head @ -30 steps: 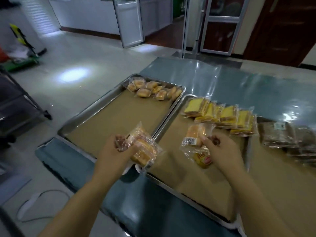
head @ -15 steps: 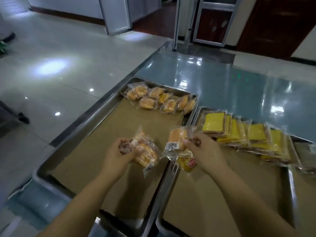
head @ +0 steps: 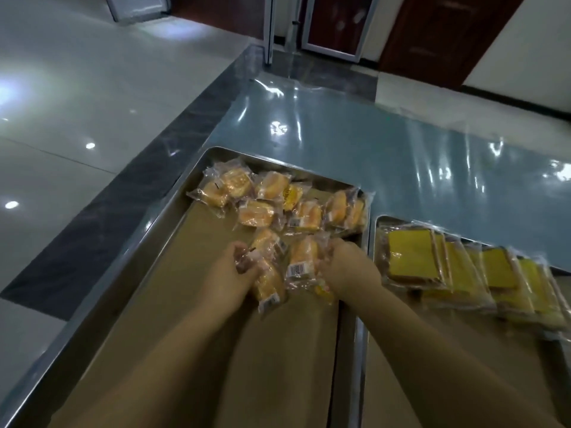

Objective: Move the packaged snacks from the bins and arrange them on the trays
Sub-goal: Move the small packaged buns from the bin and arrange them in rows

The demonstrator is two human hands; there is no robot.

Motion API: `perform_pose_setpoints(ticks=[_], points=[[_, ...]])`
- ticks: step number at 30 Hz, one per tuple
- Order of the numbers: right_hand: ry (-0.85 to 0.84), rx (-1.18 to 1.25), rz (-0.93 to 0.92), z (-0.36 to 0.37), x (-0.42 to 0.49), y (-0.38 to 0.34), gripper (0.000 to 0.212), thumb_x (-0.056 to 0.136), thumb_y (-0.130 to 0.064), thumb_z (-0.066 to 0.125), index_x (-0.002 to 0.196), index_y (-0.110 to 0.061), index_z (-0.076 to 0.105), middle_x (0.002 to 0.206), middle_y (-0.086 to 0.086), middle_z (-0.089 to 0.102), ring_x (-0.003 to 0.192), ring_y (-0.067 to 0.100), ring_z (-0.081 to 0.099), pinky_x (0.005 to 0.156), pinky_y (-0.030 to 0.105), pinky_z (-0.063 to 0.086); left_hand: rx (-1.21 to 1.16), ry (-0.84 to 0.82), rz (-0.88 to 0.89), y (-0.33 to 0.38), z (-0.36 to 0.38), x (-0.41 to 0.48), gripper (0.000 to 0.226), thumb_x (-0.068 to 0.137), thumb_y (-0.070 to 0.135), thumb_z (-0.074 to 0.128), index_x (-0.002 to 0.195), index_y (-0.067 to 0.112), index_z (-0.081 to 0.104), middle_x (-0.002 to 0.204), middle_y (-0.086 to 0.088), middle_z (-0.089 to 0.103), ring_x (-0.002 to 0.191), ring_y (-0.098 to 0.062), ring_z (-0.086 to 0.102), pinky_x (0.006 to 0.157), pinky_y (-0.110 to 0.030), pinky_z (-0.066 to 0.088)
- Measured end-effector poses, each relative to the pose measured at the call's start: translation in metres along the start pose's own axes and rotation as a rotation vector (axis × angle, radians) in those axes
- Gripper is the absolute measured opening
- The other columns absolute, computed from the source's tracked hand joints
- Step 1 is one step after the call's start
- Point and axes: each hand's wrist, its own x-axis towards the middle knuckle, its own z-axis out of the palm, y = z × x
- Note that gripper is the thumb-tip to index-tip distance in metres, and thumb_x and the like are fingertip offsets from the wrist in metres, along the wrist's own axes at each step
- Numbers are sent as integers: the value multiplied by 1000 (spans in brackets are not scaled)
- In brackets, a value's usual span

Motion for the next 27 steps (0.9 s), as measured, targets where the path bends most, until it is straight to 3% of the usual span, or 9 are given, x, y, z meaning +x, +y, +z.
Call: perform_pose_setpoints(ticks=[3, 7, 12, 16, 21, 27], points=[[51, 15, 48, 3, 16, 2, 13, 90, -30, 52, 93, -18, 52, 96, 5, 58, 84, 24, 58, 76, 41, 51, 32, -3, 38, 1, 7, 23, 32, 83, 29, 66, 112, 30, 53, 105, 11, 60, 91, -6, 61, 81, -36, 53], [173, 22, 78, 3, 32, 2, 7, 90, -24, 53, 93, -21, 48, 101, 3, 57, 84, 20, 54, 72, 35, 47, 165, 104, 146, 4, 17, 53, 34, 80, 32, 68, 111, 31, 55, 116, 8, 42, 83, 0, 53, 74, -25, 49], [159, -98, 77, 2, 29, -1, 36, 91, -36, 52, 121, -17, 47, 122, 7, 52, 108, 28, 53, 88, 44, 48, 307, 164, 199, 5, 19, 62, 41, 78, 43, 69, 114, 29, 56, 107, 11, 42, 79, 0, 47, 71, -27, 45], [121, -191, 82, -14, 19, -2, 52, 89, -44, 51, 133, -17, 41, 139, 9, 41, 119, 33, 47, 92, 48, 47, 450, 140, 188, 8, 11, 51, 51, 82, 50, 60, 128, 31, 48, 123, 2, 44, 107, -19, 47, 87, -37, 47], [218, -175, 25, -45, -12, -1, 36, 89, -40, 53, 117, -18, 52, 118, 8, 53, 101, 27, 55, 77, 35, 48, 539, 175, 171, 26, -3, 21, 54, 81, 53, 58, 130, 33, 46, 135, -1, 38, 124, -25, 32, 95, -44, 39], [277, -154, -35, -74, -72, 18, 25, 89, -39, 54, 104, -20, 56, 101, 3, 57, 86, 22, 55, 70, 34, 49, 608, 230, 332, 52, -2, -30, 37, 83, 41, 59, 118, 30, 54, 126, -3, 48, 112, -25, 42, 78, -33, 36]])
